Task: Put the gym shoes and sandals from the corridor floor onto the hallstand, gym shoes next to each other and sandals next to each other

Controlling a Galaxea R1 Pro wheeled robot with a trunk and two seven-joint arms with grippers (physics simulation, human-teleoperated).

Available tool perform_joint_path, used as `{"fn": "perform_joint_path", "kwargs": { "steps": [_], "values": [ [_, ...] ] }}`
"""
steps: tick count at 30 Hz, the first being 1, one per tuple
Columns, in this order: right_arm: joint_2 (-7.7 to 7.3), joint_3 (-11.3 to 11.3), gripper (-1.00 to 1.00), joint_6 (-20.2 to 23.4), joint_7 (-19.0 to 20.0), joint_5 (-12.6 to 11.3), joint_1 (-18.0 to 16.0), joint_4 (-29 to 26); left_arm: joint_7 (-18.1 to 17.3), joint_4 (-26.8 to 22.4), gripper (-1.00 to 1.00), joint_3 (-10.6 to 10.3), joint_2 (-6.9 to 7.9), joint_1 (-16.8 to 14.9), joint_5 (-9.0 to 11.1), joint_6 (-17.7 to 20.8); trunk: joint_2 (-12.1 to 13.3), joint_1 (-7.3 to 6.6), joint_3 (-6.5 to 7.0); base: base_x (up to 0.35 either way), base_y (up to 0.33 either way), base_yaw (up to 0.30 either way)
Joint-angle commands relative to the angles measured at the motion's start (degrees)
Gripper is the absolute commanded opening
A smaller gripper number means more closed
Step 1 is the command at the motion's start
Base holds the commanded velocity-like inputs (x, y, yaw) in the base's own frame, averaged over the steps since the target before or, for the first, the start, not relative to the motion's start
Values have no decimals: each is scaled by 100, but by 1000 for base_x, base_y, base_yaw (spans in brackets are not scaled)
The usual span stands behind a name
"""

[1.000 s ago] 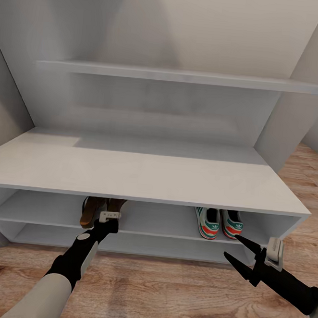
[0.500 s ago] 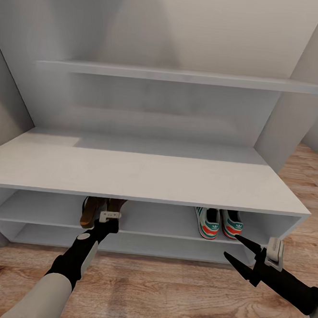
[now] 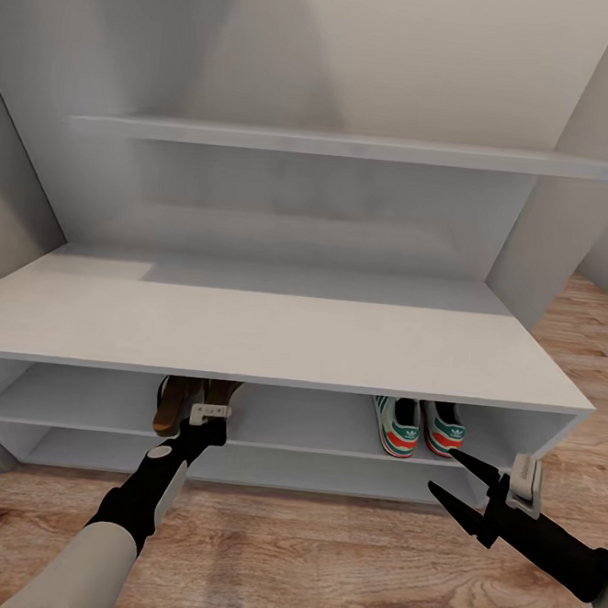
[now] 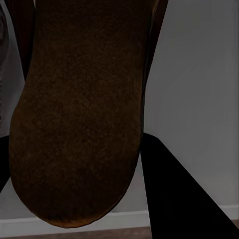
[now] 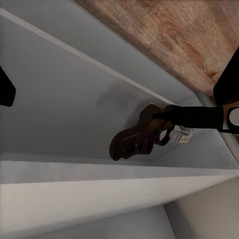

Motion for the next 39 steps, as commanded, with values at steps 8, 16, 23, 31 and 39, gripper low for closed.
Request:
{"fn": "perform_joint_path", "kwargs": {
  "steps": [8,16,23,31,39],
  "values": [
    [-1,-3,100,60,21,-26,-3,0,-61,-13,-100,50,-11,-2,-77,16,-2,-1,-5,0,66,0],
    [-3,-3,100,60,25,-25,-3,0,-65,-12,-100,44,-16,-2,-83,12,-2,-1,-5,0,26,0],
    [-2,-3,100,60,22,-25,-3,0,-63,-12,-100,37,-17,-2,-85,24,-2,-1,-5,0,7,0],
    [-1,-3,100,60,21,-26,-3,0,-61,-10,100,34,-18,-2,-85,41,-2,-1,-5,0,2,0],
    [-6,-3,100,60,24,-26,-3,0,-62,-5,100,33,-18,-2,-86,45,-2,-1,-5,0,0,0]
  ]
}}
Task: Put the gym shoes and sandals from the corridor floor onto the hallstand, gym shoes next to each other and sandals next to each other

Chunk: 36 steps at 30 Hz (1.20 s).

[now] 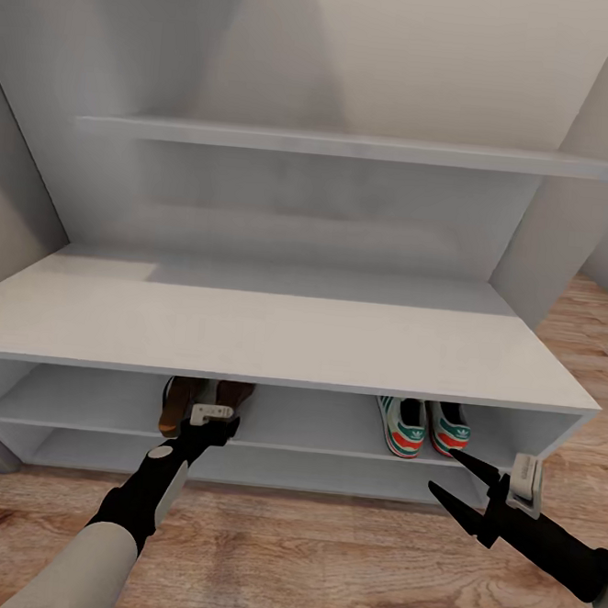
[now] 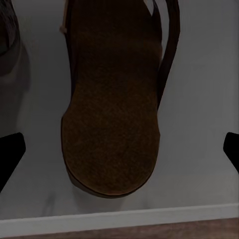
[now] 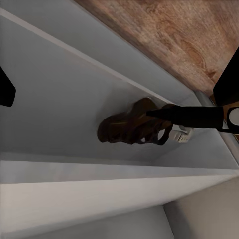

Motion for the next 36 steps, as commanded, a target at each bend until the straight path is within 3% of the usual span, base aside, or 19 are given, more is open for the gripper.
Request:
{"fn": "perform_joint_path", "kwargs": {
  "steps": [1,36],
  "values": [
    [-2,-3,100,60,20,-23,-3,1,-54,-14,100,48,-10,-2,-59,31,-2,-1,-5,0,0,0],
    [-12,-3,100,60,20,-27,-3,1,-57,-12,100,56,-10,-2,-56,-8,-2,-1,-5,0,0,0]
  ]
}}
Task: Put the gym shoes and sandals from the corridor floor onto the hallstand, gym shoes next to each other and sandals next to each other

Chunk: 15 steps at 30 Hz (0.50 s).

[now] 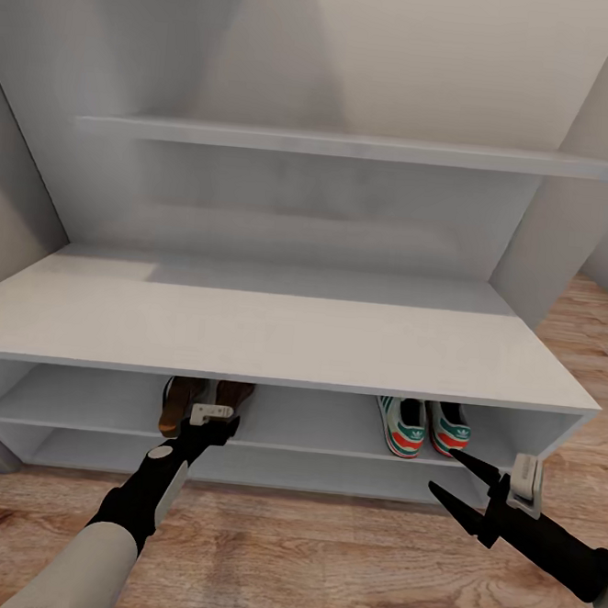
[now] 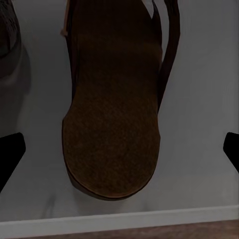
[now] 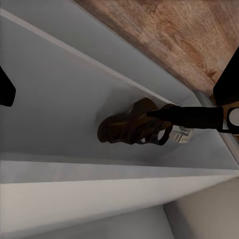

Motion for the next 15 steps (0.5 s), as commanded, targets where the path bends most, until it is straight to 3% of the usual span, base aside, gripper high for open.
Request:
{"fn": "perform_joint_path", "kwargs": {
  "steps": [1,10,15],
  "values": [
    [-1,-3,100,60,20,-24,-3,1,-55,-12,100,48,-10,-2,-58,28,-2,-1,-5,0,0,0],
    [-2,-3,100,60,18,-24,-3,1,-51,-12,100,48,-10,-2,-56,21,-2,-1,-5,-4,0,0],
    [-5,-3,100,60,17,-23,-3,1,-53,-11,100,48,-10,-2,-55,15,-2,-1,-5,-109,0,0]
  ]
}}
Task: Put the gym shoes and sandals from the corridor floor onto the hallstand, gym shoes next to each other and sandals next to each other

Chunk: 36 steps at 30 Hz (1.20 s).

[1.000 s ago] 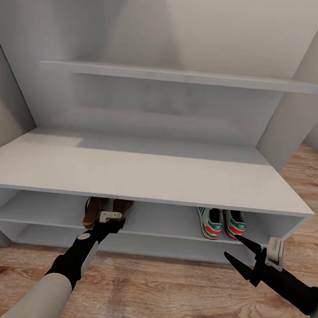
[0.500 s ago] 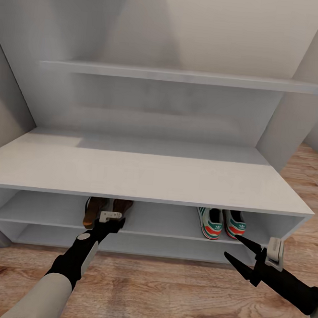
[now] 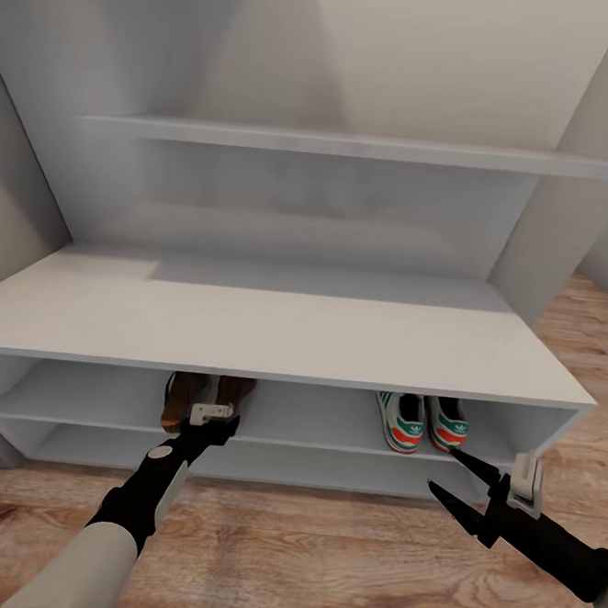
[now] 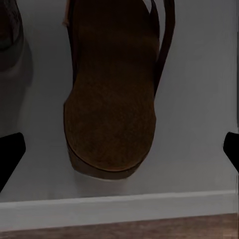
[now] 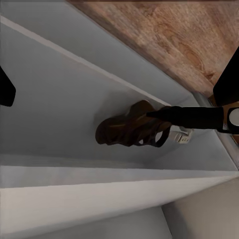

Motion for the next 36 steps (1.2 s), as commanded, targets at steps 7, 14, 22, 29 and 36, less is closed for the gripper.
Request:
{"fn": "perform_joint_path", "kwargs": {
  "steps": [7,14,22,29,36],
  "values": [
    [-4,-3,100,60,21,-26,-3,1,-54,-15,100,48,-10,-2,-59,25,-2,-3,-5,-172,0,0],
    [-6,-3,100,60,21,-27,-3,1,-54,-15,100,52,-10,-2,-59,24,-2,-3,-5,-117,0,0],
    [-6,-3,100,60,22,-26,-3,1,-56,-16,100,55,-10,-2,-60,23,-2,-3,-5,-188,0,0],
    [-6,-3,100,60,22,-25,-3,1,-57,-14,100,56,-7,-2,-63,9,-2,-3,-5,-174,0,0],
    [-5,-3,100,60,22,-25,-3,1,-58,-15,100,57,-5,-2,-65,-4,-2,-3,-5,-223,0,0]
  ]
}}
